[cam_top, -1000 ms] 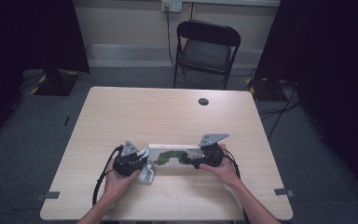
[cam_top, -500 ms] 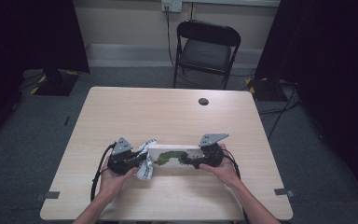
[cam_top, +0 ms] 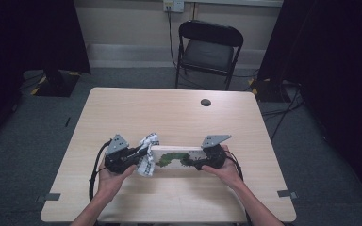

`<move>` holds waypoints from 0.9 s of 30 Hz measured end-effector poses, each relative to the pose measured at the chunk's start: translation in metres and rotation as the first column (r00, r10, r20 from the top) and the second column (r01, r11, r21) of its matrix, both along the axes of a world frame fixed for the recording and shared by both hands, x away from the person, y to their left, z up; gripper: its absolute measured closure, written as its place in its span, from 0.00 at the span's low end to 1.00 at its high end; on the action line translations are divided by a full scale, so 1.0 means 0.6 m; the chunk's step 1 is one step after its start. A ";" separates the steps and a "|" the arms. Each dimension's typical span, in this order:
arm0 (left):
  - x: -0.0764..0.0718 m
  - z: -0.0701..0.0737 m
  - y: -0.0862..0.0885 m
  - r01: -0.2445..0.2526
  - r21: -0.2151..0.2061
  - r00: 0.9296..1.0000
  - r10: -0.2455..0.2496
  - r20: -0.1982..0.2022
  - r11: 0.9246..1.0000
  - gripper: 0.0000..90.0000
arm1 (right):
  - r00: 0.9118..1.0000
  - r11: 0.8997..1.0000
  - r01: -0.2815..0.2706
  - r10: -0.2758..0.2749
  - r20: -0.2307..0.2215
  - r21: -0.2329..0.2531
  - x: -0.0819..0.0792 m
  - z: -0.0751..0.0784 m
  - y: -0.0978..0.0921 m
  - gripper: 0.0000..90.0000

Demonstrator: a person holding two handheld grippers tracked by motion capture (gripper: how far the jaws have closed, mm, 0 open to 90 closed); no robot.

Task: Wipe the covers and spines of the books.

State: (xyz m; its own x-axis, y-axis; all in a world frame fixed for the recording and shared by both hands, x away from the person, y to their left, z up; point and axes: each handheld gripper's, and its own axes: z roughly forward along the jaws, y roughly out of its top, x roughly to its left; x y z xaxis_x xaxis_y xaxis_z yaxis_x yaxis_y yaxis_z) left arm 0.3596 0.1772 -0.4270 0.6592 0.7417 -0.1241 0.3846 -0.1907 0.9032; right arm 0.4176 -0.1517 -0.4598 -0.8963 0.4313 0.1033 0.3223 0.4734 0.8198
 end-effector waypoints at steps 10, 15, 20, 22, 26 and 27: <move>0.013 -0.038 -0.009 0.006 0.072 0.996 0.000 -0.087 0.997 0.91 | 1.000 1.000 0.000 0.000 0.001 0.000 0.001 0.000 0.000 0.54; 0.020 -0.049 -0.008 0.026 0.086 0.993 -0.015 -0.118 0.996 0.91 | 1.000 1.000 0.000 0.000 0.000 0.000 0.001 0.000 0.000 0.54; 0.023 -0.075 -0.014 0.036 0.130 0.988 -0.016 -0.151 0.991 0.91 | 1.000 1.000 0.000 0.000 0.003 -0.002 0.000 0.000 0.000 0.54; 0.023 -0.082 -0.015 0.031 0.135 0.987 -0.009 -0.160 0.990 0.91 | 1.000 1.000 0.000 0.000 0.004 -0.001 0.000 0.000 0.000 0.54; 0.023 -0.095 -0.017 0.034 0.163 0.986 -0.006 -0.168 0.986 0.91 | 1.000 1.000 -0.001 0.001 0.003 -0.001 0.000 0.000 0.000 0.54; 0.023 -0.096 -0.018 0.031 0.163 0.987 -0.004 -0.163 0.986 0.91 | 1.000 1.000 -0.001 0.001 0.002 -0.002 0.000 0.000 0.000 0.54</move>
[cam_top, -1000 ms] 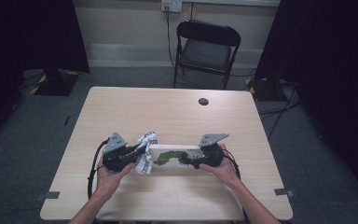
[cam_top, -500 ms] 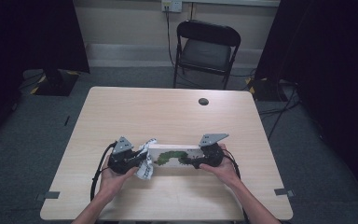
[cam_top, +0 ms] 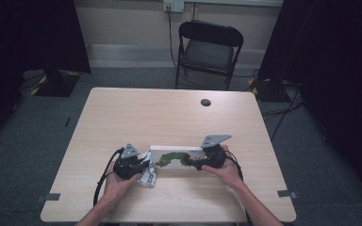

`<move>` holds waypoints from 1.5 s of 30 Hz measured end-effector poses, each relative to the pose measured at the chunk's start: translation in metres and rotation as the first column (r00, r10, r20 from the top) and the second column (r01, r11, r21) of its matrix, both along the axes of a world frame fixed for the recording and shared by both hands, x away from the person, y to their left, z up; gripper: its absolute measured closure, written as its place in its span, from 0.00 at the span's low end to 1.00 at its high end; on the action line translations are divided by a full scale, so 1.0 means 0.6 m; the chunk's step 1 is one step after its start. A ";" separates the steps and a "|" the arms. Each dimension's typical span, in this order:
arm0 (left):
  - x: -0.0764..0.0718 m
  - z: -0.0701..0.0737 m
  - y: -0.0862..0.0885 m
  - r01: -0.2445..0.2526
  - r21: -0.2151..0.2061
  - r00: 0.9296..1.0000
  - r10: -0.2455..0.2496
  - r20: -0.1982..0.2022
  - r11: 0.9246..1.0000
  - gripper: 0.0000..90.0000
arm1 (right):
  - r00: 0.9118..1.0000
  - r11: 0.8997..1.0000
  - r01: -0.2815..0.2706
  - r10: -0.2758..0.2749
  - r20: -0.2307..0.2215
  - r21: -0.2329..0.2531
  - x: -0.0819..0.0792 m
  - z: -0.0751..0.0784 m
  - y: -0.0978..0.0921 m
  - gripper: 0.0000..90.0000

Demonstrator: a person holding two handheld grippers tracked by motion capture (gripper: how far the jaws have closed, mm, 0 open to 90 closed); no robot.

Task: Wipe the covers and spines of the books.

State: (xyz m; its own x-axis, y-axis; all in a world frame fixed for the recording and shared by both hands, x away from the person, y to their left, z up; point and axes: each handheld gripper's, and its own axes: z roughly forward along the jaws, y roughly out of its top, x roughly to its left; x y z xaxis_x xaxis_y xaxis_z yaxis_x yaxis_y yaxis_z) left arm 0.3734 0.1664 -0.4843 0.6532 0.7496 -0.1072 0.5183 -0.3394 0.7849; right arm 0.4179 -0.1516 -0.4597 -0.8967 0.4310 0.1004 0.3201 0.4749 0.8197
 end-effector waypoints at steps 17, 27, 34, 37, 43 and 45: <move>-0.019 0.063 0.015 0.001 -0.112 0.997 0.008 0.076 0.994 0.91 | 1.000 1.000 -0.001 0.001 -0.002 0.000 0.000 0.000 0.000 0.54; -0.015 0.054 0.009 -0.009 -0.094 0.997 0.017 0.080 0.995 0.91 | 1.000 1.000 -0.005 0.005 -0.003 -0.001 0.001 -0.002 0.001 0.53; -0.008 0.020 0.000 -0.003 -0.006 1.000 0.003 0.023 1.000 0.91 | 1.000 1.000 -0.006 0.006 -0.002 -0.001 0.001 -0.002 0.001 0.53; -0.004 0.005 -0.003 0.001 0.016 1.000 -0.001 0.001 1.000 0.91 | 1.000 1.000 -0.005 0.005 -0.002 -0.002 0.001 -0.001 0.001 0.54; -0.004 0.014 -0.009 -0.013 0.032 1.000 0.014 -0.004 0.999 0.91 | 1.000 1.000 -0.006 0.006 -0.005 0.004 0.001 -0.002 0.001 0.53; -0.005 0.023 -0.005 -0.010 0.008 1.000 0.010 0.007 1.000 0.91 | 1.000 1.000 -0.008 0.008 -0.005 0.004 0.001 -0.003 0.001 0.53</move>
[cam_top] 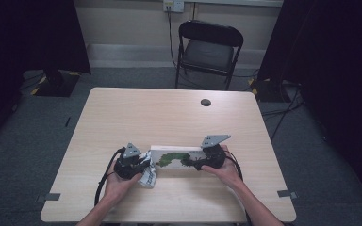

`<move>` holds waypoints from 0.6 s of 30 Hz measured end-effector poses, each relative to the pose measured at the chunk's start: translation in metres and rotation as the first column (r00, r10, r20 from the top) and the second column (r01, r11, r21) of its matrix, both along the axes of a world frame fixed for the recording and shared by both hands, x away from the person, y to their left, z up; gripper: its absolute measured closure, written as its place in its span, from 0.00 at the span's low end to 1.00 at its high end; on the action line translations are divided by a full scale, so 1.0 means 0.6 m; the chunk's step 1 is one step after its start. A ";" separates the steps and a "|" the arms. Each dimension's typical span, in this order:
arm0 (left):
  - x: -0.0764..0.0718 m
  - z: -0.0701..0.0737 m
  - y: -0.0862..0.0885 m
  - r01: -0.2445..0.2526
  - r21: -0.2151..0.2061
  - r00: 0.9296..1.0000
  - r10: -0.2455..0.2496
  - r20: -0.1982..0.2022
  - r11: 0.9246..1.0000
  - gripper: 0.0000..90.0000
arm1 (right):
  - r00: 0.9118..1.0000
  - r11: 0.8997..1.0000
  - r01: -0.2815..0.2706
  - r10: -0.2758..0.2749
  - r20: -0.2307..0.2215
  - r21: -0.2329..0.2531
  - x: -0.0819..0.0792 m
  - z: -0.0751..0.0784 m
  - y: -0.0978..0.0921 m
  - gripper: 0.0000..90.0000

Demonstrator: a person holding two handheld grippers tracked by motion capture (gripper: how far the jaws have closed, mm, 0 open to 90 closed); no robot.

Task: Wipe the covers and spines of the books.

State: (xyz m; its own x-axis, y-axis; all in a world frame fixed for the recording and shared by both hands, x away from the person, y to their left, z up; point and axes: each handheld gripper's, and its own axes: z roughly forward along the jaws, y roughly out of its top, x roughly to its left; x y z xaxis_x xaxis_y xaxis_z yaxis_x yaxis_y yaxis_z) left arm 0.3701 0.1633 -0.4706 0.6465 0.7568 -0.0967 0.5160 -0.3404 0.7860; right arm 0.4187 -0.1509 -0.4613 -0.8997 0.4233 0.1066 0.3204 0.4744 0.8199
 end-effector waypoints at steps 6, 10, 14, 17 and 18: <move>-0.010 0.036 0.013 0.009 -0.080 0.999 -0.005 0.053 0.997 0.91 | 1.000 1.000 0.000 0.000 0.000 -0.001 0.000 0.000 0.000 0.53; -0.013 0.056 0.017 0.015 -0.115 0.996 -0.005 0.085 0.993 0.91 | 1.000 1.000 0.001 -0.001 0.000 -0.002 0.000 0.000 0.000 0.53; -0.013 0.065 0.022 0.023 -0.140 0.994 -0.008 0.108 0.990 0.91 | 1.000 1.000 0.001 -0.001 0.000 -0.002 0.000 0.000 0.000 0.53; -0.011 0.071 0.028 0.031 -0.161 0.993 -0.011 0.122 0.986 0.91 | 1.000 1.000 0.001 -0.001 0.001 -0.003 0.000 0.000 0.000 0.53; -0.011 0.072 0.031 0.027 -0.165 0.992 -0.006 0.126 0.986 0.91 | 1.000 1.000 0.001 -0.001 0.001 -0.003 0.000 0.000 0.000 0.53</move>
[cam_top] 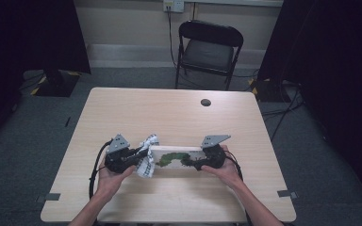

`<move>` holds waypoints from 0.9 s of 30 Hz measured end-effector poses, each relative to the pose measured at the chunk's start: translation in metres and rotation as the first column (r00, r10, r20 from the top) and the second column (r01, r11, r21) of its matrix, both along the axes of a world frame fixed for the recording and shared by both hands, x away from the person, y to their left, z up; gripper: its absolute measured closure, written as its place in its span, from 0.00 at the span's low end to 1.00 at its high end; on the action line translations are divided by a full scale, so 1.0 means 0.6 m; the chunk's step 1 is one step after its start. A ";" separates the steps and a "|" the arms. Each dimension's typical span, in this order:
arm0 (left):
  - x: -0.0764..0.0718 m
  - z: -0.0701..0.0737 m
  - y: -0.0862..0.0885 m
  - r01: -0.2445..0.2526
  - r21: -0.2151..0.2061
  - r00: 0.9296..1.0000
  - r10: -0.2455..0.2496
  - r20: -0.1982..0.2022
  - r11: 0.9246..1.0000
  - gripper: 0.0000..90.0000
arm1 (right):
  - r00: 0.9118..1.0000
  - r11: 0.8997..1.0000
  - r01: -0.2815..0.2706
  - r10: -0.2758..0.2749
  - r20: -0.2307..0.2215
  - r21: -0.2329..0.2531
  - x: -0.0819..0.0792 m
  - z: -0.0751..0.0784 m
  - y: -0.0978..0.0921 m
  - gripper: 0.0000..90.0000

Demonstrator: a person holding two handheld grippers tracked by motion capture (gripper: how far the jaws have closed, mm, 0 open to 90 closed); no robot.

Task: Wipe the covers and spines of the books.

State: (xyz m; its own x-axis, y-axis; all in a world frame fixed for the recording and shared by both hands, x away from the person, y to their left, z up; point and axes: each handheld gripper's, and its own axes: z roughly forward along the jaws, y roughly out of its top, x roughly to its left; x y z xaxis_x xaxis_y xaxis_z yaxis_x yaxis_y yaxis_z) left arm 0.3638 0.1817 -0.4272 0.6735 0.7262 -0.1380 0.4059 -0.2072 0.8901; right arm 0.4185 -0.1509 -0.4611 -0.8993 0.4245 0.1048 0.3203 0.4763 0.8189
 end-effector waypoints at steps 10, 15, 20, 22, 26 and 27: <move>0.012 -0.011 0.043 -0.082 0.028 0.996 0.083 -0.027 0.996 0.90 | 1.000 1.000 0.000 0.000 0.002 -0.003 -0.001 0.000 0.000 0.53; 0.018 -0.029 0.073 -0.132 0.071 0.988 0.137 -0.067 0.989 0.90 | 1.000 1.000 -0.001 0.001 0.002 -0.003 -0.001 0.001 0.000 0.54; 0.018 -0.046 0.120 -0.193 0.112 0.975 0.203 -0.086 0.975 0.90 | 1.000 1.000 0.000 0.000 0.002 -0.002 -0.001 0.000 0.000 0.54; 0.022 -0.050 0.141 -0.228 0.093 0.967 0.237 -0.094 0.969 0.90 | 1.000 1.000 0.001 -0.001 0.000 -0.002 -0.001 0.000 0.000 0.53; 0.028 -0.066 0.168 -0.263 0.097 0.955 0.274 -0.115 0.960 0.89 | 1.000 1.000 0.003 -0.003 0.001 -0.003 -0.001 0.001 0.000 0.53; 0.029 -0.072 0.170 -0.276 0.104 0.951 0.287 -0.115 0.956 0.89 | 1.000 1.000 0.002 -0.002 0.000 -0.002 -0.001 0.000 0.000 0.53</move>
State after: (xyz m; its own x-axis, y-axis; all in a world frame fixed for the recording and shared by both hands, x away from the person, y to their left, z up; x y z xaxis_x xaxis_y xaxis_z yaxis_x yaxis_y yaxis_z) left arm 0.3814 0.2839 -0.4704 0.4210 0.8964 -0.1385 0.5677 -0.1413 0.8110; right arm 0.4179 -0.1507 -0.4609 -0.8983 0.4269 0.1035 0.3211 0.4774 0.8179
